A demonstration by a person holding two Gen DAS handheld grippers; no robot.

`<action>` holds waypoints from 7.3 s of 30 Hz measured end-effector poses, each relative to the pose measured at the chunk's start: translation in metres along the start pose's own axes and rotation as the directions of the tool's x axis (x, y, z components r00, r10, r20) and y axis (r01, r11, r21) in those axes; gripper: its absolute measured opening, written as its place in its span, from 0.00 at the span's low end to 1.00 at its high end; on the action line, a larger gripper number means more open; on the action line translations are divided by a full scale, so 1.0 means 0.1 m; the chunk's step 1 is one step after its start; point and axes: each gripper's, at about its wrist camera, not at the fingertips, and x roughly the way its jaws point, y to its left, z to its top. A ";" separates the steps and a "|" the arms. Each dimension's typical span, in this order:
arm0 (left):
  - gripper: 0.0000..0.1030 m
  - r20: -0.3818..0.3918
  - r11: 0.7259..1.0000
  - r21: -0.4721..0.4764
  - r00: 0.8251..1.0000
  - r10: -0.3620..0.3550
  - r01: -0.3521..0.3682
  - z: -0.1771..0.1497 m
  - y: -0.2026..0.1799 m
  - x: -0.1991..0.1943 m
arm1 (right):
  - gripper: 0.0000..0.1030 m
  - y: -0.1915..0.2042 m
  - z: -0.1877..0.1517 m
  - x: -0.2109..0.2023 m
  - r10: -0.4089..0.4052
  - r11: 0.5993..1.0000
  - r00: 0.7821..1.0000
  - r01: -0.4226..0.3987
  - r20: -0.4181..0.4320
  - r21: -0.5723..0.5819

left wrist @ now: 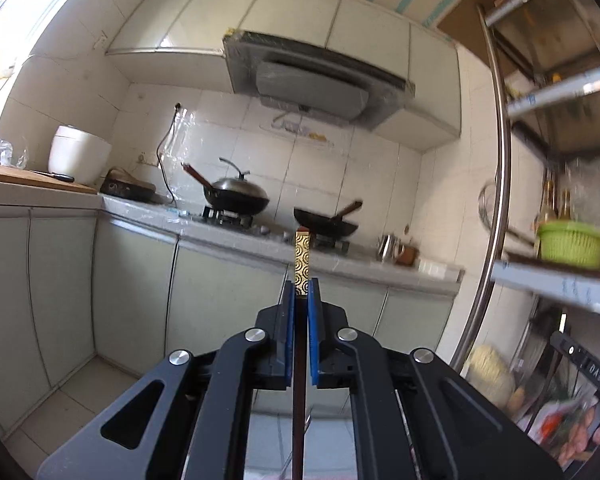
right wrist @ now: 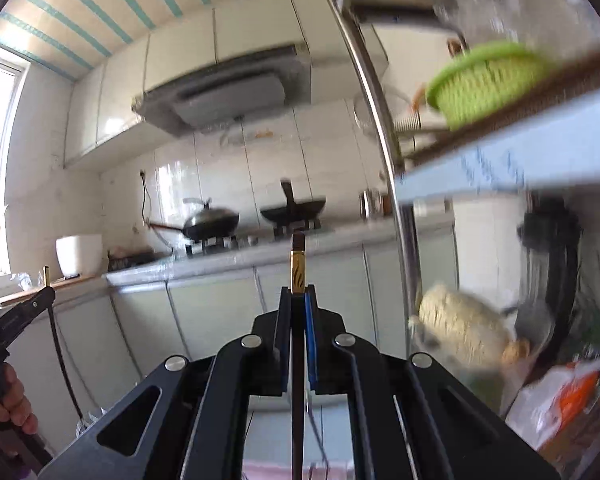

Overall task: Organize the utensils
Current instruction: 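Lift the chopstick, lower it into the pink cup and open both grippers, then move both grippers back down and close them on the plain wooden chopstick, then lift the wooden chopstick upright above the rack with both grippers, then lower the wooden chopstick into the pink cup and open both grippers, then move both grippers back down toward the remaining utensils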

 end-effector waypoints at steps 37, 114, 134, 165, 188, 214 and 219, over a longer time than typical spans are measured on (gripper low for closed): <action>0.34 -0.467 0.995 -0.102 0.883 -0.050 0.002 -0.74 0.44 -0.59 | 0.29 -0.36 -0.91 -0.63 0.032 0.986 0.892 0.046 -0.452 0.160; 0.07 -0.972 0.997 0.076 0.226 0.072 0.011 -2.53 0.31 -0.13 | 0.06 -0.14 -2.65 0.19 0.272 0.944 0.299 0.102 -0.915 0.314; 0.05 -0.603 0.990 -0.126 0.788 -0.129 0.065 -0.77 0.33 -1.04 | 0.06 0.00 -0.98 -0.79 0.264 0.949 0.821 -0.128 -0.506 0.288; 0.05 -0.001 0.997 -0.073 1.000 -0.011 0.011 0.28 -0.03 -0.27 | 0.06 0.06 0.17 -0.24 -0.040 0.999 0.987 0.042 0.157 -0.011; 0.05 -0.249 0.998 -0.065 0.968 -0.036 0.020 -0.51 0.15 -0.15 | 0.06 -0.14 -0.62 -0.22 -0.048 0.997 0.992 0.054 -0.118 0.053; 0.37 -0.401 0.989 -0.147 0.915 -0.028 -0.034 -0.59 0.46 -0.41 | 0.35 -0.35 -0.78 -0.56 0.004 0.987 0.961 0.041 -0.277 0.154; 0.37 -0.444 0.990 -0.137 0.896 -0.030 -0.034 -0.72 0.47 -0.64 | 0.35 -0.40 -0.97 -0.77 0.014 0.979 0.943 0.055 -0.332 0.199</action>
